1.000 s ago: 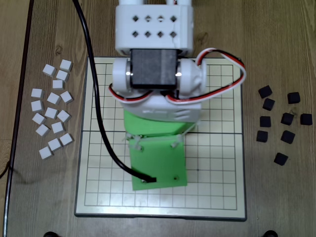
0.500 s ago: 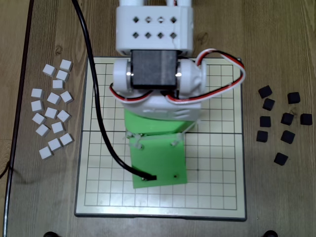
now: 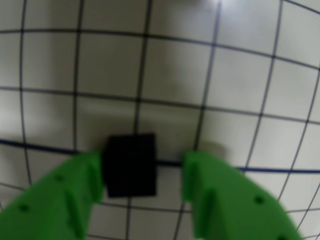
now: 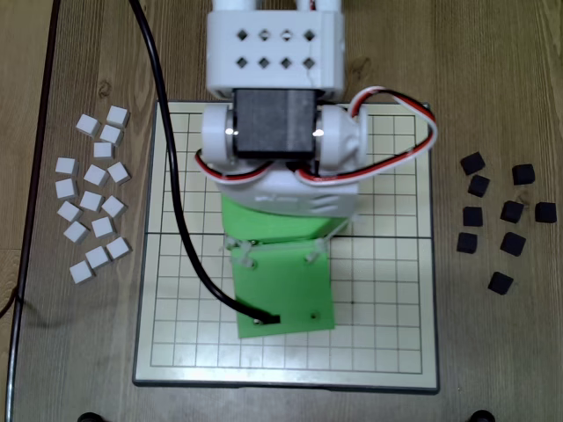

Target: Grasp a Black stone and put it on the board on position (0,0).

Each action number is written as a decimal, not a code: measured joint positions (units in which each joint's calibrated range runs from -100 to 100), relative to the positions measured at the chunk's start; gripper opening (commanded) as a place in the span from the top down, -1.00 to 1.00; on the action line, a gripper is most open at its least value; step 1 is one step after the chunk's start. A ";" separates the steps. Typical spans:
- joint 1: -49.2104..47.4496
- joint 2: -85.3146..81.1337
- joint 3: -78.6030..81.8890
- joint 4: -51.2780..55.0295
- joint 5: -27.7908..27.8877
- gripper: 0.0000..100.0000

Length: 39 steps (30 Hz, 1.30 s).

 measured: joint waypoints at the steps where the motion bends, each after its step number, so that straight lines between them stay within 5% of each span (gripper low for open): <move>1: 0.00 0.00 0.00 0.00 0.00 0.77; 27: -1.62 -9.22 0.27 7.85 -0.78 0.87; 39: 0.43 -32.15 21.90 7.06 -0.63 0.87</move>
